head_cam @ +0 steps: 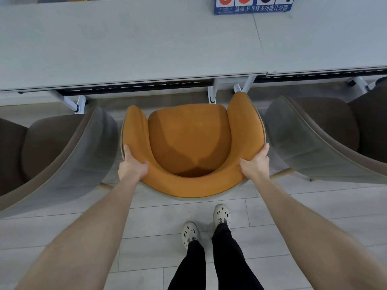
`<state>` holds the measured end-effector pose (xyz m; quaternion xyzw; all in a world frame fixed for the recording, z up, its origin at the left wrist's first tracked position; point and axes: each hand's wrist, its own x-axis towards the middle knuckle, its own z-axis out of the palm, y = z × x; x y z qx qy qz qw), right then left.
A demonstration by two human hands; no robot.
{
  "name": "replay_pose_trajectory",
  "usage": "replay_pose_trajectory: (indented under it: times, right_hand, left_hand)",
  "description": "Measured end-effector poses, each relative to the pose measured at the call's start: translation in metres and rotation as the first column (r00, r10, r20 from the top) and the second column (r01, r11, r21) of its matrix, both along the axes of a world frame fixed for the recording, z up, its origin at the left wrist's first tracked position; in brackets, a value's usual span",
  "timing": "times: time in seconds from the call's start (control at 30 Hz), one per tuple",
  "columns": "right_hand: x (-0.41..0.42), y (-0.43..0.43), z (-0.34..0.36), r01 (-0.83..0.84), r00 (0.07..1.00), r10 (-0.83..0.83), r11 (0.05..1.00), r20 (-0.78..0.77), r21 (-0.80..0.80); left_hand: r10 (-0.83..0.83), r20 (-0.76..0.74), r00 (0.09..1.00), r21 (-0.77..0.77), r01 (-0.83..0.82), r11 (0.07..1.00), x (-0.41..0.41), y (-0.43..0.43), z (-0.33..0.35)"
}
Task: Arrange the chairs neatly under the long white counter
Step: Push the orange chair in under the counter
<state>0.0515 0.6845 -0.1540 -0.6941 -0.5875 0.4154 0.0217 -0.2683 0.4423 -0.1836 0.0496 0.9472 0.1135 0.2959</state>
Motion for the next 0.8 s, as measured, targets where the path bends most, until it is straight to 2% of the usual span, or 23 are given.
replay_pose_trajectory:
  times: [0.3,0.53,0.7,0.8]
  right_hand:
    - [0.002,0.005,-0.002,-0.019,0.999,0.021,0.999,0.034,-0.034]
    - [0.008,0.002,0.007,-0.082,0.994,0.083,0.997,0.071,-0.015]
    - [0.025,-0.007,0.020,-0.139,0.990,0.140,0.990,0.030,-0.025]
    - [0.036,-0.008,0.032,-0.186,0.982,0.186,0.982,0.043,-0.020]
  left_hand:
    - [0.000,0.080,0.997,0.043,-0.003,0.999,0.009,-0.006,0.012]
    - [-0.059,0.138,0.989,0.027,0.056,0.998,0.011,-0.009,0.022]
    - [-0.212,0.157,0.965,-0.140,0.234,0.962,0.023,0.006,0.043]
    - [-0.259,0.147,0.955,-0.238,0.288,0.927,0.039,0.022,0.056]
